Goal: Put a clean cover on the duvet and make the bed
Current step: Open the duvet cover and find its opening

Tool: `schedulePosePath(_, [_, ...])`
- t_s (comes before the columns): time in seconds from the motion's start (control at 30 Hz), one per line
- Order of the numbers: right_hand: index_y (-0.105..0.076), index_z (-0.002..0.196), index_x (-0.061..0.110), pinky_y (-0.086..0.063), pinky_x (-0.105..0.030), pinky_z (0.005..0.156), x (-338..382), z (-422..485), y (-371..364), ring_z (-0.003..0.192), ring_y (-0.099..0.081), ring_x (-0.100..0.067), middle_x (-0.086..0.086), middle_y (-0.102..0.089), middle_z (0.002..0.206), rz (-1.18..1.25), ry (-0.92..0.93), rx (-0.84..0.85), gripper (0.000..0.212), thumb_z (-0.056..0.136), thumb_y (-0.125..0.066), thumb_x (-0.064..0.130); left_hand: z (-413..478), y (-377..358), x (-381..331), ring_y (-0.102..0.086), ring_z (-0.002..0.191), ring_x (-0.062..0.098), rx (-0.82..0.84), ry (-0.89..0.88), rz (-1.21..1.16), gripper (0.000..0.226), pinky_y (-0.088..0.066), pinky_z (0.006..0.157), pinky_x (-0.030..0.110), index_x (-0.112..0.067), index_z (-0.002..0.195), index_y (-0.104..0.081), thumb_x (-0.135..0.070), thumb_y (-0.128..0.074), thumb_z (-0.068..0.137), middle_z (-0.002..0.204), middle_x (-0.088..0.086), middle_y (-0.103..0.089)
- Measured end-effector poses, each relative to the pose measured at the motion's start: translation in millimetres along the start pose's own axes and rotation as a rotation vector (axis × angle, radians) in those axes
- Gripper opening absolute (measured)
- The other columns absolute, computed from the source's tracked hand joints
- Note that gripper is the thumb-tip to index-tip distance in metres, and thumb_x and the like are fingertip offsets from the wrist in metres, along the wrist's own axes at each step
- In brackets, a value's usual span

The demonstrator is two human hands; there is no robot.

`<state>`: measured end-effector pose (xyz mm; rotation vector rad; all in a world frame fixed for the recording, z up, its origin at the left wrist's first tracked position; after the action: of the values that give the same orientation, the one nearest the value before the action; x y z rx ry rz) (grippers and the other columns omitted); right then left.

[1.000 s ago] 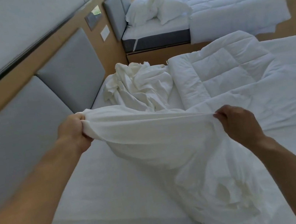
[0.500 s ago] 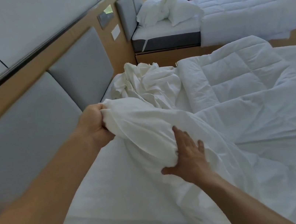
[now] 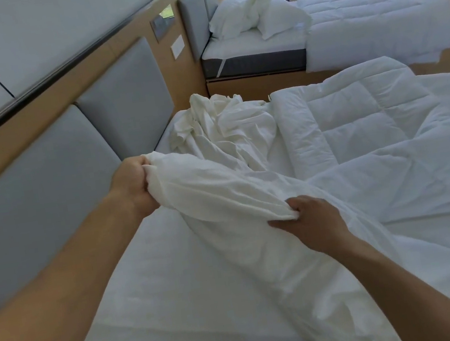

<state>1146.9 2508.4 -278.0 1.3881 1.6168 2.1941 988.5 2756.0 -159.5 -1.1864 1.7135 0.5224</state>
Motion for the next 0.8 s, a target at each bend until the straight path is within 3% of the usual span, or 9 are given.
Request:
schedulePosePath(0.13, [-0.053,0.135,0.015,-0.038,-0.046,0.099,13.7,-7.3,-15.9,0.119,-0.051,-0.032,-0.01,-0.055,0.129,-0.081,0.06,-0.37,0.064,0.075,-0.071,0.023,-26.1,-20.8,11.2,-0.063,0.044,0.019,0.056,0.038,-0.009,0.029,-0.051,0.041,0.026,-0.007,0.073,-0.055,-0.001,-0.031,0.089,0.055,0.006,-0.062])
schedulePosePath(0.23, [-0.046,0.136,0.005,-0.037,-0.038,0.099,51.8,-44.6,-36.2,0.116,-0.046,-0.027,-0.009,-0.046,0.129,0.101,0.337,-0.636,0.071,0.078,-0.067,0.041,-39.0,-38.1,8.6,-0.062,0.04,0.018,0.115,0.058,-0.08,0.031,-0.051,0.04,0.024,-0.003,0.083,-0.057,-0.002,-0.029,0.096,0.048,0.007,-0.061])
schedulePosePath(0.3, [-0.042,0.138,0.009,-0.04,-0.036,0.097,62.0,-66.3,-61.1,0.112,-0.047,-0.024,-0.004,-0.045,0.126,0.084,0.374,-0.581,0.08,0.076,-0.068,0.051,-41.7,-46.8,4.3,-0.059,0.037,0.017,0.139,0.078,-0.139,0.03,-0.051,0.041,0.024,0.0,0.087,-0.058,-0.001,-0.029,0.097,0.046,0.009,-0.058])
schedulePosePath(0.43, [-0.001,0.154,0.024,-0.03,-0.047,0.115,37.9,-55.7,-97.0,0.139,-0.029,-0.029,-0.01,-0.027,0.151,0.086,-0.166,-0.211,0.129,0.06,-0.079,0.067,-42.9,-59.5,6.3,-0.065,0.043,0.02,0.143,0.086,-0.201,0.027,-0.055,0.045,0.029,0.004,0.107,-0.058,0.001,-0.035,0.094,0.061,0.013,-0.065])
schedulePosePath(0.53, [-0.004,0.154,0.018,-0.031,-0.053,0.112,37.7,-32.7,-96.5,0.138,-0.03,-0.037,-0.02,-0.026,0.152,0.084,-0.33,-0.319,0.143,0.047,-0.086,0.067,-41.9,-68.9,11.4,-0.073,0.071,0.03,0.169,0.093,-0.177,0.041,-0.059,0.054,0.038,0.0,0.126,-0.056,0.003,-0.038,0.09,0.101,0.019,-0.069])
schedulePosePath(0.6, [-0.025,0.147,0.015,-0.037,-0.055,0.105,34.9,-19.4,-92.6,0.131,-0.037,-0.039,-0.022,-0.037,0.144,0.04,-0.368,-0.437,0.127,0.047,-0.088,0.06,-43.8,-75.4,9.2,-0.07,0.081,0.032,0.188,0.083,-0.171,0.039,-0.061,0.056,0.041,-0.002,0.124,-0.055,0.003,-0.038,0.09,0.107,0.02,-0.067])
schedulePosePath(0.67, [-0.048,0.122,0.013,-0.044,-0.052,0.094,25.0,-10.0,-86.1,0.117,-0.05,-0.041,-0.019,-0.053,0.124,0.07,-0.313,-0.509,0.082,0.056,-0.09,0.038,-43.8,-76.6,4.2,-0.069,0.082,0.032,0.195,0.075,-0.17,0.041,-0.06,0.054,0.04,-0.003,0.127,-0.054,0.003,-0.038,0.09,0.107,0.021,-0.067])
schedulePosePath(0.73, [-0.054,0.097,0.012,-0.046,-0.04,0.077,14.5,-8.5,-76.4,0.094,-0.06,-0.039,-0.009,-0.059,0.097,0.188,-0.259,-0.483,0.038,0.07,-0.082,0.017,-36.4,-69.2,0.5,-0.069,0.083,0.033,0.181,0.074,-0.164,0.043,-0.059,0.052,0.039,-0.004,0.131,-0.053,0.003,-0.038,0.091,0.107,0.021,-0.067])
schedulePosePath(0.8, [-0.049,0.087,0.016,-0.039,-0.031,0.061,9.3,-18.1,-67.6,0.076,-0.059,-0.031,0.003,-0.055,0.079,0.244,-0.251,-0.338,0.026,0.079,-0.074,0.014,-22.8,-58.5,0.6,-0.069,0.088,0.034,0.172,0.07,-0.157,0.046,-0.059,0.054,0.039,-0.004,0.132,-0.053,0.002,-0.039,0.089,0.112,0.021,-0.067])
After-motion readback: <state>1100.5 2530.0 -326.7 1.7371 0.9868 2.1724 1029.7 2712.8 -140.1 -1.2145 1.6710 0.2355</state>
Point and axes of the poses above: each hand's wrist, its own z-axis towards the middle knuckle, its own y-axis out of the back of the hand, x = y × z, the point moved 2 cm from there along z, towards the middle knuckle
